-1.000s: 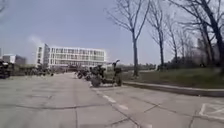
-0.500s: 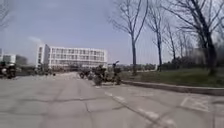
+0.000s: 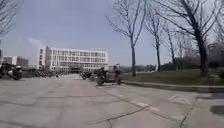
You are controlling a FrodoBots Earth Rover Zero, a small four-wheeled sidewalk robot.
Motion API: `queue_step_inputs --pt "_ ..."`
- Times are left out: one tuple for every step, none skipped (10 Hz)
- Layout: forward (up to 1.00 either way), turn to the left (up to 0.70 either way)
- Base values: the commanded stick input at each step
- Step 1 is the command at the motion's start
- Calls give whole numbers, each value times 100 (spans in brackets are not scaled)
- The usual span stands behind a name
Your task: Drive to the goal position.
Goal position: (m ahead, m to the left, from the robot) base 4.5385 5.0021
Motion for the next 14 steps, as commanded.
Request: queue_step_inputs --pt "100 0" --pt "100 0" --pt "100 0" --pt "100 0" --pt "100 0" --pt "100 0" --pt "100 0" --pt "100 0" --pt "100 0" --pt "100 0" --pt "100 0" --pt "100 28" --pt "100 40" --pt "100 40"
